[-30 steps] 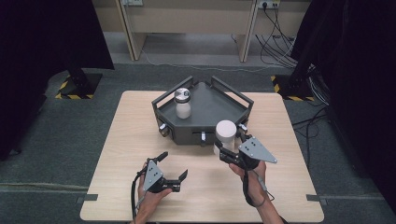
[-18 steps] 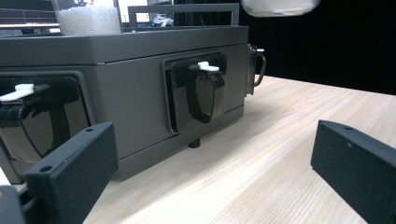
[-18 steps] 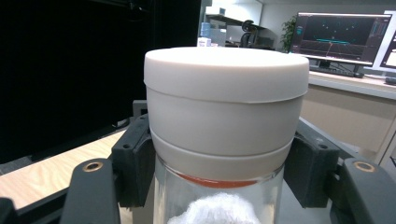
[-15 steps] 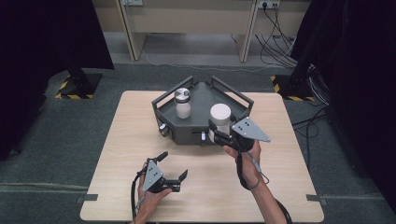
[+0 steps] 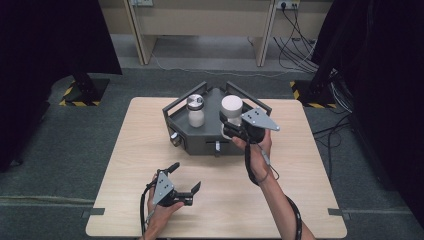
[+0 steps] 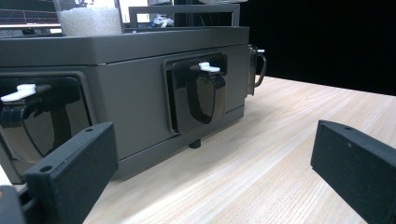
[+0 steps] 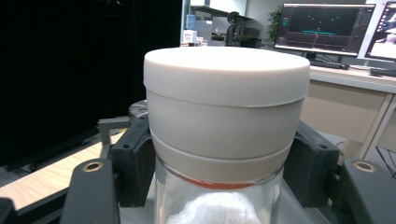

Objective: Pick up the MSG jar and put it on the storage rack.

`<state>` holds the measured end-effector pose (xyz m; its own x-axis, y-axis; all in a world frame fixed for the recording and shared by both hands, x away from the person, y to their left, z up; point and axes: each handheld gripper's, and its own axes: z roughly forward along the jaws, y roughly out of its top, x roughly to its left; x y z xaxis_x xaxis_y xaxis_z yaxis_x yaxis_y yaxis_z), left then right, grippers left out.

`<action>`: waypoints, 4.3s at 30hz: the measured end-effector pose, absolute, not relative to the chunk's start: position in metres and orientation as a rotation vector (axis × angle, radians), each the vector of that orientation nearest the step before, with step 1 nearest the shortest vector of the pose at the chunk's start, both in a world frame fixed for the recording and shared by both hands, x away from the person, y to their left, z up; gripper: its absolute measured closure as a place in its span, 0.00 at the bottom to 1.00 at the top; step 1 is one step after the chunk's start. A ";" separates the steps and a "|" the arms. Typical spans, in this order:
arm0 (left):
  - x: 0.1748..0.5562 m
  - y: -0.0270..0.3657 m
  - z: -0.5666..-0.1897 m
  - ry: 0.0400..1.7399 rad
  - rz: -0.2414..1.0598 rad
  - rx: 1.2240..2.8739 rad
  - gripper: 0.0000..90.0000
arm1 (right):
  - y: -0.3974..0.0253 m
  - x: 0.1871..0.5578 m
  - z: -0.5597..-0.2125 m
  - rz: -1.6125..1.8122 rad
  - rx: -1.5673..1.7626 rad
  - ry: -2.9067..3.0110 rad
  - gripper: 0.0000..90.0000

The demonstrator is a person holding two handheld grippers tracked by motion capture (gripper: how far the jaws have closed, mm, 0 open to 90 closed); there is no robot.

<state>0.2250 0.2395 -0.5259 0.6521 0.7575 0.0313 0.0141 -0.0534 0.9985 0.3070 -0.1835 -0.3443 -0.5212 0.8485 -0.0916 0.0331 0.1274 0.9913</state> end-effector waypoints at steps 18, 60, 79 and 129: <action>0.225 0.240 -0.526 0.668 0.682 1.518 0.00 | -0.157 0.348 -0.350 1.381 0.961 1.682 0.39; 0.224 0.238 -0.526 0.663 0.679 1.521 0.00 | -0.149 0.368 -0.354 1.371 1.022 1.680 0.12; 0.224 0.238 -0.527 0.663 0.682 1.521 0.00 | -0.170 0.344 -0.352 1.474 0.974 1.661 0.01; 0.224 0.239 -0.527 0.674 0.689 1.519 0.00 | -0.196 0.266 -0.404 1.580 0.925 1.634 0.01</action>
